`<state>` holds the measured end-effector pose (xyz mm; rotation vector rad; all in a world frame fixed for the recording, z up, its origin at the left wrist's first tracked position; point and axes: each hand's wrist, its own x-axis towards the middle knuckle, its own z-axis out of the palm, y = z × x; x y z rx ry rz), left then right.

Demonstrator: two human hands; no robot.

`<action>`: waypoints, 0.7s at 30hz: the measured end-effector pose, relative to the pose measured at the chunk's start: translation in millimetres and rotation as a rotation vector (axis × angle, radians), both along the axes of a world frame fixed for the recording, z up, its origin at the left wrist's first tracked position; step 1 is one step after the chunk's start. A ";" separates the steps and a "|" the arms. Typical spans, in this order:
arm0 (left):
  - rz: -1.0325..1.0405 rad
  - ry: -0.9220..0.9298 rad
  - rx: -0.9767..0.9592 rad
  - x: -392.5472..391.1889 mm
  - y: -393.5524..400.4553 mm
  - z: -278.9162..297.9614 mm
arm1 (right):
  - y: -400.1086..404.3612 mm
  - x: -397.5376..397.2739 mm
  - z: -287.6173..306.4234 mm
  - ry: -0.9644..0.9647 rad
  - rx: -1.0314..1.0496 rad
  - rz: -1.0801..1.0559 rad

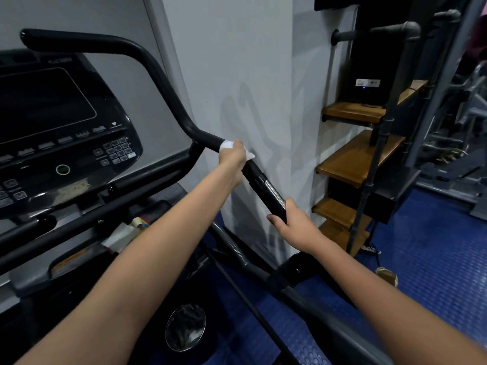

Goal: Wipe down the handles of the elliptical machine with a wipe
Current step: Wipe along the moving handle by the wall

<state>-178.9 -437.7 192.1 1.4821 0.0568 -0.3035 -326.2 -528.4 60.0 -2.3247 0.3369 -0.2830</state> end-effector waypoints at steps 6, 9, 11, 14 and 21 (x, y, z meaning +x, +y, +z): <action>0.069 0.226 0.080 68.8 19.6 24.0 | -4.7 3.0 -6.4 -0.019 0.008 0.029; 0.111 0.284 0.072 86.8 29.4 32.3 | -5.3 2.9 -7.3 -0.030 0.017 0.040; 0.170 0.312 0.021 90.9 26.6 35.8 | -6.6 3.5 -7.0 -0.037 0.021 0.047; 0.243 0.305 -0.051 87.2 17.0 31.7 | -6.3 3.2 -6.0 -0.041 0.023 0.048; 0.025 0.061 0.023 27.4 2.8 2.3 | -2.6 1.8 -0.1 -0.005 0.009 0.010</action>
